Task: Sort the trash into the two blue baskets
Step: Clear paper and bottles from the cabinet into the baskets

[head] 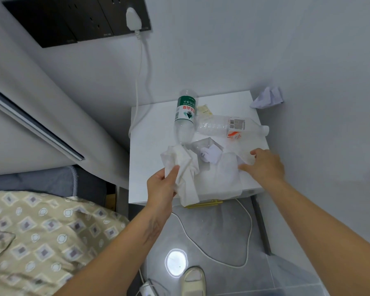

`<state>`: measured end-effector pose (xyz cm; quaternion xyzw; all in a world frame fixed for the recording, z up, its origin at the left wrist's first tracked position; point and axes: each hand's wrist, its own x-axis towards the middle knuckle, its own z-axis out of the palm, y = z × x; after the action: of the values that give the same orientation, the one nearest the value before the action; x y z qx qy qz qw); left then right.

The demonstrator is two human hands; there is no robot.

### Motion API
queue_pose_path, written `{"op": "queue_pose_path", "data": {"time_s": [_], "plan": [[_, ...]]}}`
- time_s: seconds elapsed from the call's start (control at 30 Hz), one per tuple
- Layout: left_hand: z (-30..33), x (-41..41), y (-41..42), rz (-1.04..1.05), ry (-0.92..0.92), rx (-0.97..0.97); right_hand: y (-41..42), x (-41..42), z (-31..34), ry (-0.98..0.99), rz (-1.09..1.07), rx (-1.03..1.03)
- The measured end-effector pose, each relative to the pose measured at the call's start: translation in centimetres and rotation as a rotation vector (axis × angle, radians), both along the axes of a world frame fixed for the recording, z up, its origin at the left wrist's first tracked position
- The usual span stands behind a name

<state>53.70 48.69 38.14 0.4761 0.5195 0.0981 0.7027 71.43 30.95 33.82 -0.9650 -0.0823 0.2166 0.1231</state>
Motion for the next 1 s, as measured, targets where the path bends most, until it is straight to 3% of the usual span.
{"op": "queue_pose_path", "data": {"time_s": [0.2,0.43,0.7,1.0], "plan": [[-0.7,-0.2,0.1,-0.03,0.032,0.012,0.4,-0.8,-0.8,-0.168,-0.035,0.105],[0.9,1.0,-1.4,-0.082,0.0,-0.001,-2.6,-1.1,2.8,-0.189,-0.22,0.379],[2.9,2.0,-6.7,-0.242,-0.041,0.004,-6.7,-4.5,6.1,0.088,-0.402,0.746],[3.5,-2.0,-18.4,-0.412,-0.101,-0.015,-16.3,-13.2,7.9,0.14,-0.402,0.732]]}}
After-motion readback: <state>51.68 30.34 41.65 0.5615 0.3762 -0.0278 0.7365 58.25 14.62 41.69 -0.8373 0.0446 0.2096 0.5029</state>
